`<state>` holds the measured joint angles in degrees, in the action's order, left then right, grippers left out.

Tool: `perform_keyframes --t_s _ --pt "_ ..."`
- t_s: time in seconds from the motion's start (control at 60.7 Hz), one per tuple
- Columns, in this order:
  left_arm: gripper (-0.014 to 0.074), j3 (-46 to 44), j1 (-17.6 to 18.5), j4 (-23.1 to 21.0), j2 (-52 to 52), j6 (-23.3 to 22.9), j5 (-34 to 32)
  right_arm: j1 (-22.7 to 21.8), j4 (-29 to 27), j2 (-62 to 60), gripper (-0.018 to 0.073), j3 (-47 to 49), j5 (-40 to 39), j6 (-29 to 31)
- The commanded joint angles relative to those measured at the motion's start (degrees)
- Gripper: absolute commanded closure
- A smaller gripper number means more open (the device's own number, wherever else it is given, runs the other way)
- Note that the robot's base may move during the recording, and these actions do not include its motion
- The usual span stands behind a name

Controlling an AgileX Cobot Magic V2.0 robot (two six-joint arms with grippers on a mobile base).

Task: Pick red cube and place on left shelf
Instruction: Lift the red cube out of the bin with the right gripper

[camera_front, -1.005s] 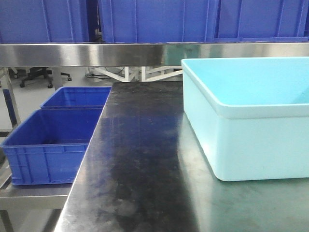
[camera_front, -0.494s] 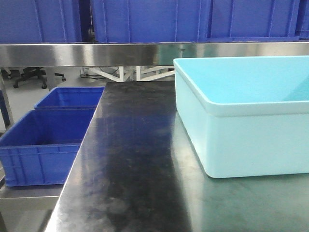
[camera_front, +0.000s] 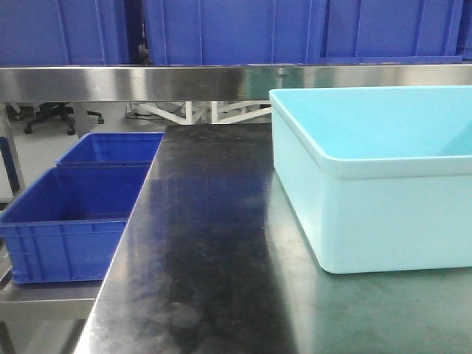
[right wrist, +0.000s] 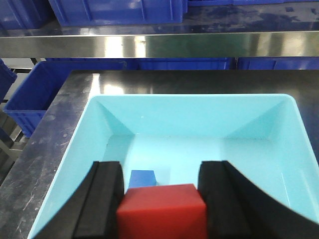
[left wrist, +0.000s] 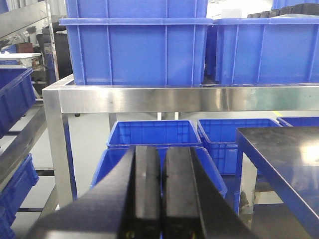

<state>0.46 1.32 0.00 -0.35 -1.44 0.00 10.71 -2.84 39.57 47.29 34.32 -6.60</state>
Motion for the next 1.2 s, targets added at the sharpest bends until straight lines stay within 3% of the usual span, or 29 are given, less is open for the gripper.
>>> perform_keyframes --t_s 0.0,1.186 --pt "0.0495 1.41 0.21 0.00 -0.94 0.01 -4.74 0.17 0.04 -0.17 0.0503 1.44 -4.17 0.32" --pt "0.0495 1.41 0.21 0.00 -0.94 0.01 -4.74 0.17 0.04 0.20 0.0503 1.44 -4.17 0.32"
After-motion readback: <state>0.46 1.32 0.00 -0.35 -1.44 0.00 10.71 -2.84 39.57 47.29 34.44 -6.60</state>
